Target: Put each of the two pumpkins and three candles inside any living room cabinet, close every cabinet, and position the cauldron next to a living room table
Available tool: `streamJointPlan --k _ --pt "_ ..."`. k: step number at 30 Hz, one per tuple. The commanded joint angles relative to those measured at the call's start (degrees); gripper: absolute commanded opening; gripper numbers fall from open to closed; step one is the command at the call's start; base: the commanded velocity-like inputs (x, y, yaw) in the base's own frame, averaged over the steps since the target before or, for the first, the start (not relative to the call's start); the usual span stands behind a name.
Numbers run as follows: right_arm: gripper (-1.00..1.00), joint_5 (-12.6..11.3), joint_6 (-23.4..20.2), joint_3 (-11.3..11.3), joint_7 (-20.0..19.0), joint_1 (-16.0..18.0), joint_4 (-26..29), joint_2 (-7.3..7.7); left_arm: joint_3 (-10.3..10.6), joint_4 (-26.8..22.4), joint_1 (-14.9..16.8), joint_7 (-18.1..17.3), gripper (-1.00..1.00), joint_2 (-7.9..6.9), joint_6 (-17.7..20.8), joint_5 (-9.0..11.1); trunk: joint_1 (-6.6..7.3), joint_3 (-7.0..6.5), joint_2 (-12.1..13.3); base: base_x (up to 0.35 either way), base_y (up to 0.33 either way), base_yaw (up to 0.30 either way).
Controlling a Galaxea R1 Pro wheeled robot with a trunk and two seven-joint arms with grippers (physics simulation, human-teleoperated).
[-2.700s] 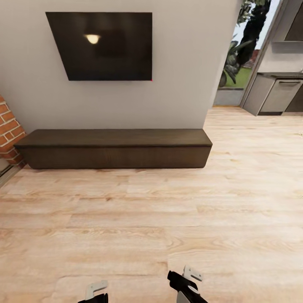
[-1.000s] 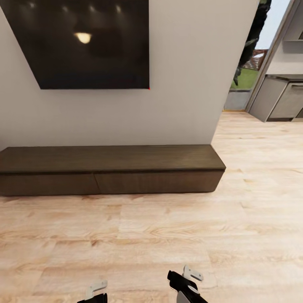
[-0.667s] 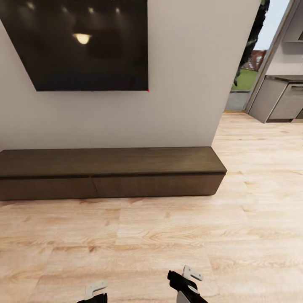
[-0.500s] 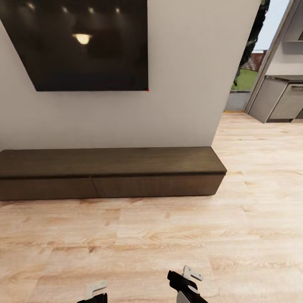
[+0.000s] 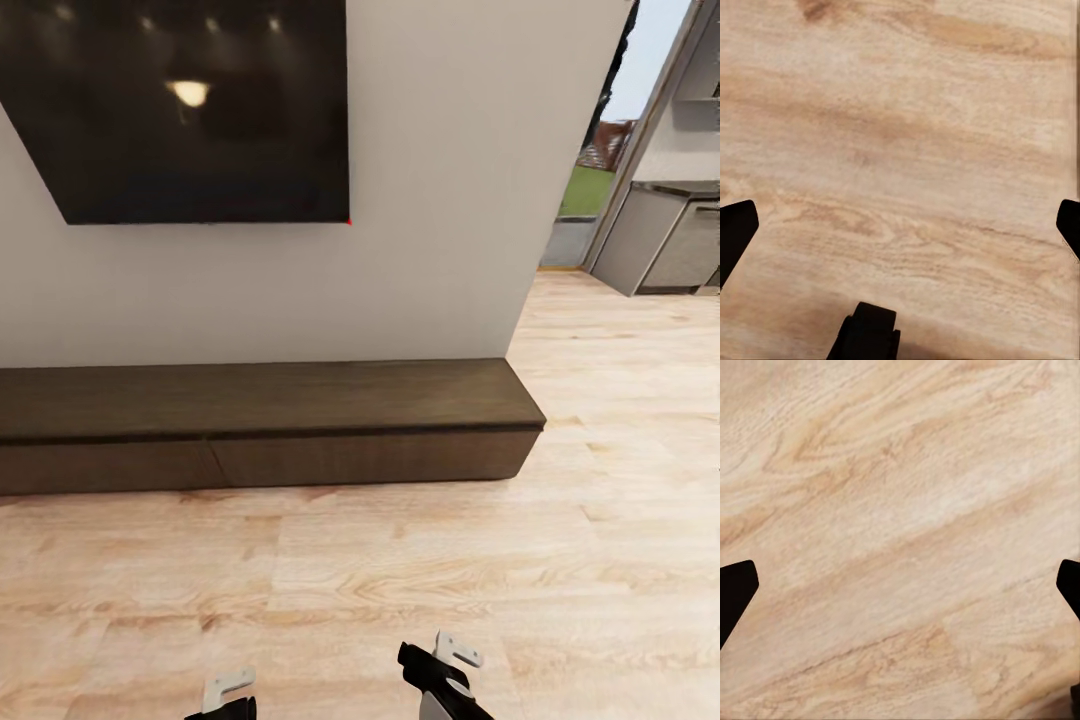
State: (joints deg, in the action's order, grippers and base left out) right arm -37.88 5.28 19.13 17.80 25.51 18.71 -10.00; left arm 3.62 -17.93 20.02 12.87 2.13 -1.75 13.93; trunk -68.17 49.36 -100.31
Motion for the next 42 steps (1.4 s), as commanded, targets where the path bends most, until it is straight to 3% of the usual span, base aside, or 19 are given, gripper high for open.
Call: streamJointPlan --k 1,14,32,34,35,39,42 --pt "1.0 -0.61 0.37 0.44 0.31 0.06 -0.03 0.0 0.4 0.0 0.02 0.33 1.0 0.0 -0.18 0.55 0.0 -0.03 -0.02 0.121 0.0 -0.111" --pt "1.0 -0.63 0.34 0.38 0.22 0.02 -0.08 0.0 0.41 -0.06 0.02 0.21 1.0 -0.07 -0.13 0.56 0.0 -0.56 -0.02 0.234 0.0 -0.069" --pt "1.0 0.23 0.8 0.57 0.22 0.05 -0.07 0.0 -0.14 -0.48 0.02 -0.56 1.0 -0.47 1.64 1.3 0.0 -0.57 -0.02 0.033 0.063 0.015" --pt "1.0 0.25 0.81 0.56 0.22 0.05 -0.08 0.0 0.07 -0.78 0.11 -0.56 1.0 -0.49 4.85 2.47 0.0 -0.57 -0.02 0.0 0.001 0.04" --pt "1.0 0.26 0.83 0.56 0.22 0.05 -0.08 0.0 0.16 -1.77 0.24 -0.65 1.0 -0.58 8.59 3.19 0.0 -0.57 -0.02 0.0 0.001 0.02" --pt "1.0 0.27 0.86 0.55 0.22 0.02 -0.08 0.0 -0.01 -15.7 0.22 -1.98 1.0 -1.33 28.73 6.2 0.0 -0.57 -0.02 0.0 0.0 0.006" --pt "1.0 0.27 0.84 0.56 0.22 0.05 -0.08 0.0 -0.69 -28.45 0.12 -2.36 1.0 -3.07 44.01 8.68 0.0 -0.57 -0.02 0.0 0.0 0.001"
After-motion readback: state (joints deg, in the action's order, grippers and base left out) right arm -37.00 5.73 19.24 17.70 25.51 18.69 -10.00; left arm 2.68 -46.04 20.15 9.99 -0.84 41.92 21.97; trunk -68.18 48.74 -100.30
